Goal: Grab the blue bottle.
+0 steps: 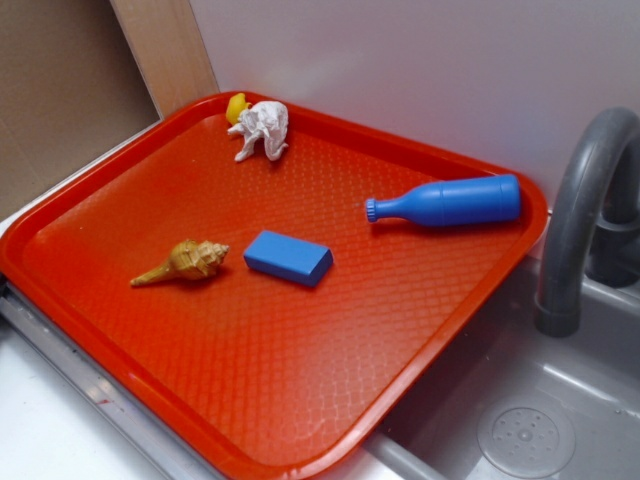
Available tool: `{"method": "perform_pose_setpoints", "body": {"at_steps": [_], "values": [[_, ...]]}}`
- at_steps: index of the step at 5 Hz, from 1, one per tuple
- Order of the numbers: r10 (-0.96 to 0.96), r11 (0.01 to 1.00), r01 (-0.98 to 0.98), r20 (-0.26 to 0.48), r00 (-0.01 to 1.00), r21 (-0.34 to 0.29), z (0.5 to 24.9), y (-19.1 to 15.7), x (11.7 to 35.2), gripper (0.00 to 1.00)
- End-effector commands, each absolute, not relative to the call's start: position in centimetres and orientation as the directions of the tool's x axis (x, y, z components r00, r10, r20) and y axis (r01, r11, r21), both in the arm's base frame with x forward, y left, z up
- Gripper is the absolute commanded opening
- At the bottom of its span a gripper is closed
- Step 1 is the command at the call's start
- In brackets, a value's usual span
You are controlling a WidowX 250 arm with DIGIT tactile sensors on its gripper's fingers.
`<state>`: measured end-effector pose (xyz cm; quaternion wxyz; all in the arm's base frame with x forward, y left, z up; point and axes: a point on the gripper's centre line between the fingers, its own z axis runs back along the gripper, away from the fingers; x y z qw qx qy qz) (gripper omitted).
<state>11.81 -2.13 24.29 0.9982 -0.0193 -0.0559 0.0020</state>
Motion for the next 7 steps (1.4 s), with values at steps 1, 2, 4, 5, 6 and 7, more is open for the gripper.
{"method": "perform_pose_setpoints", "body": {"at_steps": [1,2,4,5,6,7], "values": [[0.006,0.999,-0.002,0.112,0.994,-0.039,24.3,-2.1,11.8,1.00],[-0.214,0.976,0.218,0.173,0.961,-0.005,24.4,-5.6,15.0,1.00],[-0.615,0.778,0.626,0.273,0.740,0.057,22.9,-15.4,19.9,1.00],[-0.707,0.681,0.726,0.341,0.619,0.094,22.0,-20.7,22.6,1.00],[-0.731,0.658,0.741,0.355,0.584,0.135,20.3,-25.8,24.6,1.00],[-0.769,0.606,0.788,0.332,0.547,0.105,17.6,-29.8,26.7,1.00]]}}
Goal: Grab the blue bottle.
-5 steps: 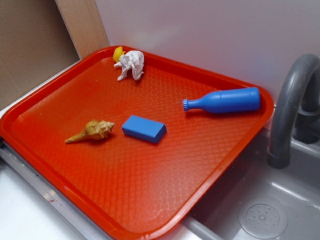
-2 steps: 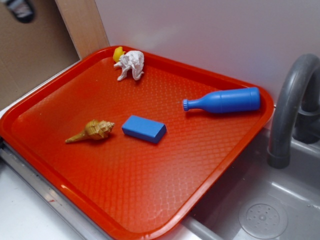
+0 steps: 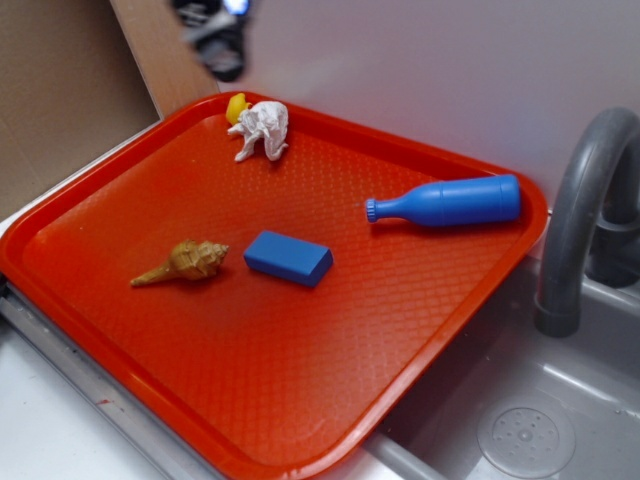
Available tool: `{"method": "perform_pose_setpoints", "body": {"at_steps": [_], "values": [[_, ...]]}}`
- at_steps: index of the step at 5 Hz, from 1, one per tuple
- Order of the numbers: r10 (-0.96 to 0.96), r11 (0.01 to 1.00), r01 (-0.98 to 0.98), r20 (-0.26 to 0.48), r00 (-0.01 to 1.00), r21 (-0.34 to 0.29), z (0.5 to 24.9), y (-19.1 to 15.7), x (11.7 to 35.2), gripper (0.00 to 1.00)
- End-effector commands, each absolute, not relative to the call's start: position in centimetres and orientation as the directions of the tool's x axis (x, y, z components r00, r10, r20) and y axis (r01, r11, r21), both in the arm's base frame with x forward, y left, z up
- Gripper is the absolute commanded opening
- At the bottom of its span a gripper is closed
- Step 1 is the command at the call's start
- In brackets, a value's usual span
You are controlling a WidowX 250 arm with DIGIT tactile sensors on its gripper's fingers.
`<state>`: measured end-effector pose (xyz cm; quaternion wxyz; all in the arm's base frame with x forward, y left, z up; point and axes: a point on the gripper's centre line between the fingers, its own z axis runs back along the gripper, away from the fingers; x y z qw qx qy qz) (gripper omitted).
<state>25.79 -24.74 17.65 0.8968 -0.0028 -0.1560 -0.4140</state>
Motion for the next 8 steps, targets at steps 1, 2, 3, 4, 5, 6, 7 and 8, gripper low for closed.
{"method": "perform_pose_setpoints", "body": {"at_steps": [1,2,3,4,5,6,7,8], "values": [[-0.804,0.567,0.821,0.259,0.535,0.065,14.8,-31.8,27.4,1.00],[-0.794,0.594,0.803,0.200,0.575,0.048,12.2,-31.8,27.9,1.00],[-0.809,0.583,0.811,0.129,0.574,0.047,9.3,-31.2,28.4,1.00],[-0.809,0.584,0.812,0.079,0.582,0.002,7.0,-31.0,28.4,1.00],[-0.817,0.575,0.818,0.046,0.575,-0.015,5.5,-31.1,28.8,1.00],[-0.816,0.573,0.818,0.060,0.576,-0.050,4.9,-31.6,28.7,0.34],[-0.810,0.584,0.811,0.051,0.585,-0.029,4.5,-31.9,28.0,0.00],[-0.805,0.590,0.807,0.054,0.590,-0.031,4.5,-32.2,27.6,0.00]]}}
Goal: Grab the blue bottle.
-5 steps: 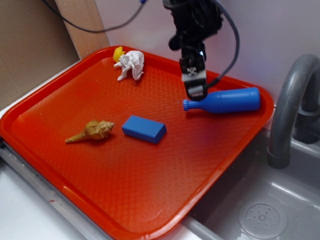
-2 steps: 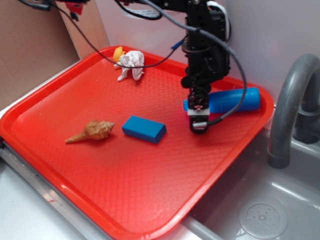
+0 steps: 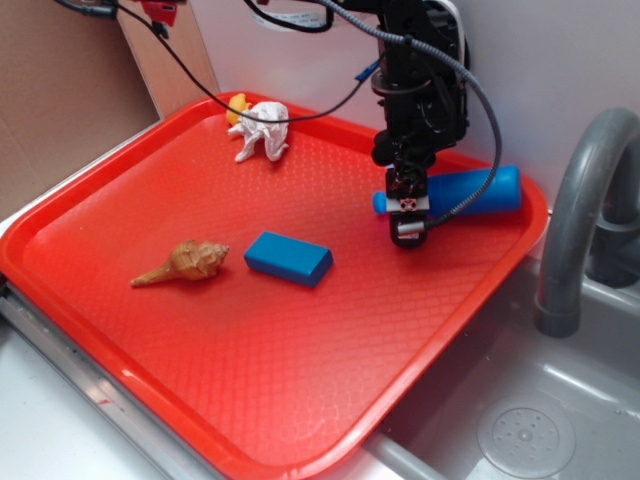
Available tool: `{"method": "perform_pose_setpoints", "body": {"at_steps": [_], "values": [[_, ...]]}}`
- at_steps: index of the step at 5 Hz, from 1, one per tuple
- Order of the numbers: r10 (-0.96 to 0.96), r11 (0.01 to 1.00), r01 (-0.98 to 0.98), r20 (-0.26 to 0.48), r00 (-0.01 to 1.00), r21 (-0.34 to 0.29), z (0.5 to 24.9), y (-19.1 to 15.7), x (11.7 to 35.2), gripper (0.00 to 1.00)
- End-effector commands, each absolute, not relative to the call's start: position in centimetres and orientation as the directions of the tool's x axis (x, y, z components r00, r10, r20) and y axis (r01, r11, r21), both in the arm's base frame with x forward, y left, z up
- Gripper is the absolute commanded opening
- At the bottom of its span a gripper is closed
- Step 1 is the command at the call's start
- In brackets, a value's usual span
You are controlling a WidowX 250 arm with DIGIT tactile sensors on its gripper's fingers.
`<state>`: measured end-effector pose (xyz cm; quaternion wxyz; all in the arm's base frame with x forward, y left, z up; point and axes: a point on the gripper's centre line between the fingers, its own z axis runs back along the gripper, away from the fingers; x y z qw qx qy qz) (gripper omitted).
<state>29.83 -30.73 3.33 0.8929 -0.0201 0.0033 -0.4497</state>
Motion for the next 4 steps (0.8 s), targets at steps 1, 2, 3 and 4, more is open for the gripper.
{"method": "perform_pose_setpoints", "body": {"at_steps": [1,2,3,4], "values": [[-0.803,0.592,0.806,0.068,0.592,-0.031,5.1,-31.9,27.5,0.00],[-0.780,0.623,0.781,0.108,0.617,0.034,8.3,-30.2,26.5,0.00],[-0.749,0.656,0.752,0.177,0.639,0.062,13.0,-27.5,24.9,0.00],[-0.646,0.759,0.649,0.181,0.742,0.050,17.4,-24.5,23.1,0.00]]}}
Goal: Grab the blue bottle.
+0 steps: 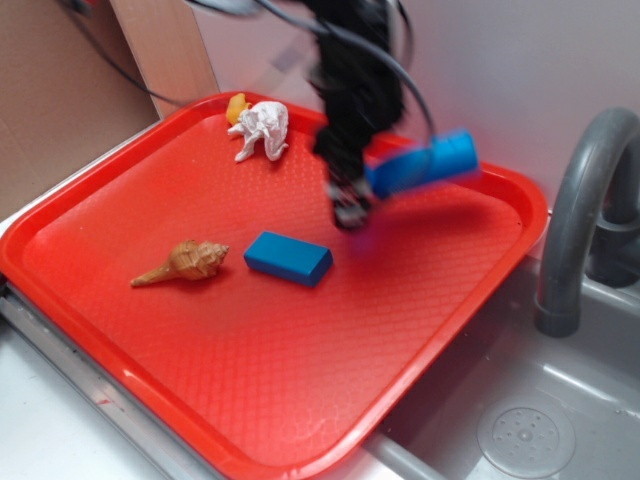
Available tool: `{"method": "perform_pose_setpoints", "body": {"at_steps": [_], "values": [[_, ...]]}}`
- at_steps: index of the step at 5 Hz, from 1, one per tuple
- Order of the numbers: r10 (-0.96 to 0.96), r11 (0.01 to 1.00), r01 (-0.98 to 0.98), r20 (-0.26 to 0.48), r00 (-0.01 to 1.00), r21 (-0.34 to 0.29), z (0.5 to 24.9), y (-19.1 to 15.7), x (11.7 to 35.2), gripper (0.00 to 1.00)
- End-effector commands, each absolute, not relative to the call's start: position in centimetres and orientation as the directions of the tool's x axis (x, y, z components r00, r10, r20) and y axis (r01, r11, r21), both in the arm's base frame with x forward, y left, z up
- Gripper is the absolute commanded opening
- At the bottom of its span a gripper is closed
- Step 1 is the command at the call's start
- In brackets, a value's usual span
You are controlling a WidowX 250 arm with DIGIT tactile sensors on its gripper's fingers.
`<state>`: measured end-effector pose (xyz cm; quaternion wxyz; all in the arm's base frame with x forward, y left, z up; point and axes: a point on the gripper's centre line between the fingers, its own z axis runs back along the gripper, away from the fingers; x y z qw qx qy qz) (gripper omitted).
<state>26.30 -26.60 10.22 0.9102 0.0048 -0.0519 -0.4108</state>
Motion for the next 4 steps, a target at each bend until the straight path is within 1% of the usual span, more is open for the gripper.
{"method": "perform_pose_setpoints", "body": {"at_steps": [1,2,3,4], "values": [[-0.487,0.858,0.512,0.243,0.839,-0.047,21.4,-21.1,20.5,0.00],[-0.302,0.945,0.324,0.266,0.916,-0.042,24.4,-17.8,18.5,0.00],[-0.201,0.975,0.218,0.275,0.940,-0.033,25.1,-15.1,17.1,0.00],[-0.076,0.997,0.077,0.304,0.950,0.009,25.7,-13.0,15.8,0.00]]}}
